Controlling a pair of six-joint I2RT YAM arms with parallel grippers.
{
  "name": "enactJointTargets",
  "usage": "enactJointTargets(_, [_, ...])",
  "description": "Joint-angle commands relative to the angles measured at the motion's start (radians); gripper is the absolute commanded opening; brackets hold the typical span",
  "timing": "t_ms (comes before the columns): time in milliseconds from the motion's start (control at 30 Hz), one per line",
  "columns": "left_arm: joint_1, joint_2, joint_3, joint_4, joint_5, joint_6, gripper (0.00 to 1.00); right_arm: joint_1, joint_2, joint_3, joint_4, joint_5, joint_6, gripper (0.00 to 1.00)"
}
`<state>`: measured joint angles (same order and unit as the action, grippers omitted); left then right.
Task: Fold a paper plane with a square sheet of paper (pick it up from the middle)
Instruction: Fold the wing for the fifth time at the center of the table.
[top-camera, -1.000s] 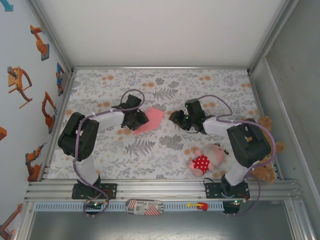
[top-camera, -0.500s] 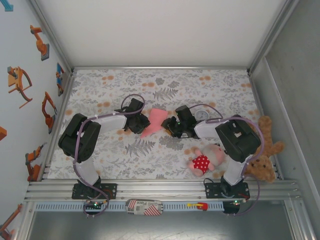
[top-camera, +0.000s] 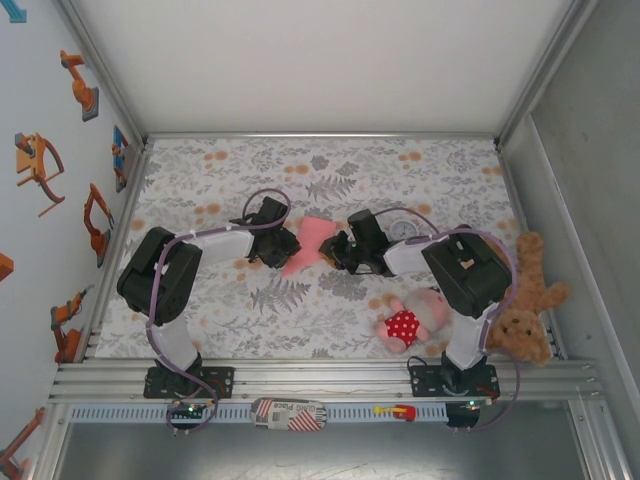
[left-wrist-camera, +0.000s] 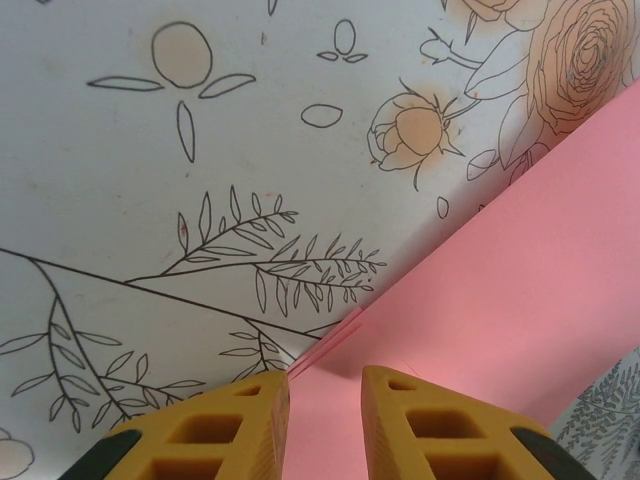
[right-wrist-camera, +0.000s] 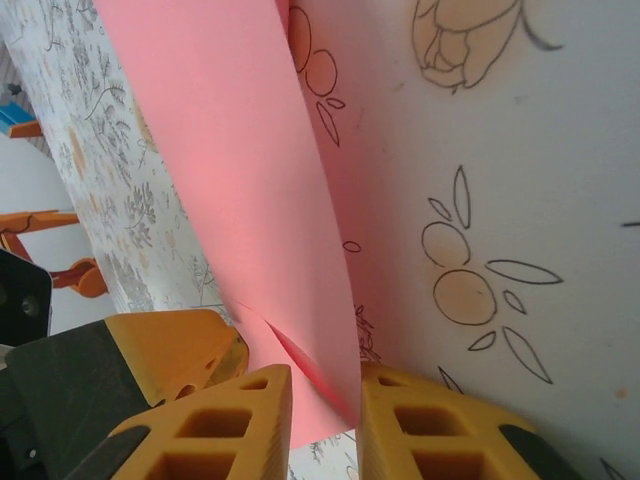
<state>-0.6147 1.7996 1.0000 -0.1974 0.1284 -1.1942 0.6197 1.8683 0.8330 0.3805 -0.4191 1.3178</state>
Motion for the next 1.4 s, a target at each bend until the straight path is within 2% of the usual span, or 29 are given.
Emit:
enactJointTargets(0, [-0.006, 0.006, -0.012, -0.092, 0.005, 0.009, 0.28, 0.006, 0.000, 0.019, 0.030, 0.000, -0.011, 0.19])
enactJointTargets(367, [0.000, -0.072, 0.034, -0.141, -0.008, 0.100, 0.34, 0.006, -0.067, 0.003, 0.026, 0.040, -0.046, 0.04])
enactJointTargets(433, [0.001, -0.101, 0.036, -0.140, -0.014, 0.163, 0.37, 0.006, -0.082, 0.003, 0.020, 0.046, -0.045, 0.00])
enactJointTargets(533, [-0.006, -0.154, 0.025, -0.129, -0.036, 0.254, 0.40, 0.005, -0.106, 0.005, 0.000, 0.056, -0.045, 0.00])
enactJointTargets(667, [-0.021, -0.231, -0.032, -0.051, -0.043, 0.392, 0.50, 0.003, -0.125, 0.016, -0.032, 0.056, -0.045, 0.00])
enactJointTargets(833, [-0.060, -0.299, -0.080, -0.021, -0.127, 0.585, 0.59, -0.006, -0.129, 0.029, -0.063, 0.040, -0.045, 0.00])
enactJointTargets(1000, [-0.070, -0.324, -0.143, 0.075, -0.082, 0.714, 0.71, -0.023, -0.129, 0.042, -0.066, 0.006, -0.027, 0.00])
enactJointTargets(1133, [-0.118, -0.316, -0.153, 0.094, -0.172, 0.824, 0.77, -0.037, -0.126, 0.052, -0.068, -0.024, -0.004, 0.00])
enactJointTargets(1233, [-0.155, -0.297, -0.155, 0.112, -0.239, 0.897, 0.77, -0.043, -0.125, 0.063, -0.081, -0.038, 0.003, 0.00])
enactJointTargets(1367, [-0.194, -0.258, -0.144, 0.140, -0.303, 0.979, 0.72, -0.048, -0.124, 0.070, -0.086, -0.051, 0.015, 0.00])
